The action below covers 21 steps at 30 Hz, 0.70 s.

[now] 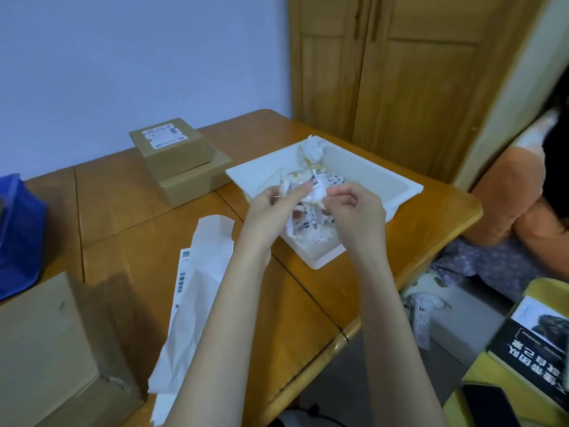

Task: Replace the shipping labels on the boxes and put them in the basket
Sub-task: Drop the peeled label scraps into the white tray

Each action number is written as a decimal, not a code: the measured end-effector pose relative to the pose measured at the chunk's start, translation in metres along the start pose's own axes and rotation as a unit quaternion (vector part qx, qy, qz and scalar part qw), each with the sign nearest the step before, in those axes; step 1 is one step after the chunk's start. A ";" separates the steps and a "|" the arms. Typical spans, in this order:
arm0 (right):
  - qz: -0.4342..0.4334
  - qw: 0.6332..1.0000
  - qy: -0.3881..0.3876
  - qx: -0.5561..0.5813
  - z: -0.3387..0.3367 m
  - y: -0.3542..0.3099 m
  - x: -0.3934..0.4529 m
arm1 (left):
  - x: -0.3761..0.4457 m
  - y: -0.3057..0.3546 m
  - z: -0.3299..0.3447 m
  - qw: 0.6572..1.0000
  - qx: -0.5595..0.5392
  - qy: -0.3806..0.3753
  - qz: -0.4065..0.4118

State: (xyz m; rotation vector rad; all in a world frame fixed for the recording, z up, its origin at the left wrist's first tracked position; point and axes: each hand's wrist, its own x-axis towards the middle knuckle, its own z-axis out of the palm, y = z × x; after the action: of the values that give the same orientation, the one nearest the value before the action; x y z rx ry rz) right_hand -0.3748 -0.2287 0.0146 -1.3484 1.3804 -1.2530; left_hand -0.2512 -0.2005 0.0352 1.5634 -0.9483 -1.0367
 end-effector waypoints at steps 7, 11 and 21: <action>0.007 0.995 0.082 -0.061 -0.007 0.011 0.041 | 0.010 -0.025 0.007 0.969 -0.144 0.196 0.033; -0.019 0.973 0.049 -0.224 0.000 0.020 0.053 | 0.019 -0.054 0.008 0.975 -0.112 0.183 -0.054; -0.018 0.847 -0.025 -0.531 0.018 0.028 0.059 | 0.015 -0.060 0.021 0.982 -0.165 0.086 -0.044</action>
State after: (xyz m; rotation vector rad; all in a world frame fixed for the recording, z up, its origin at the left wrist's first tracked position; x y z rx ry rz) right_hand -0.3682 -0.2909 -0.0112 -2.0853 2.1351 -0.3751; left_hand -0.2613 -0.2087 -0.0287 1.4000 -0.5607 -1.0410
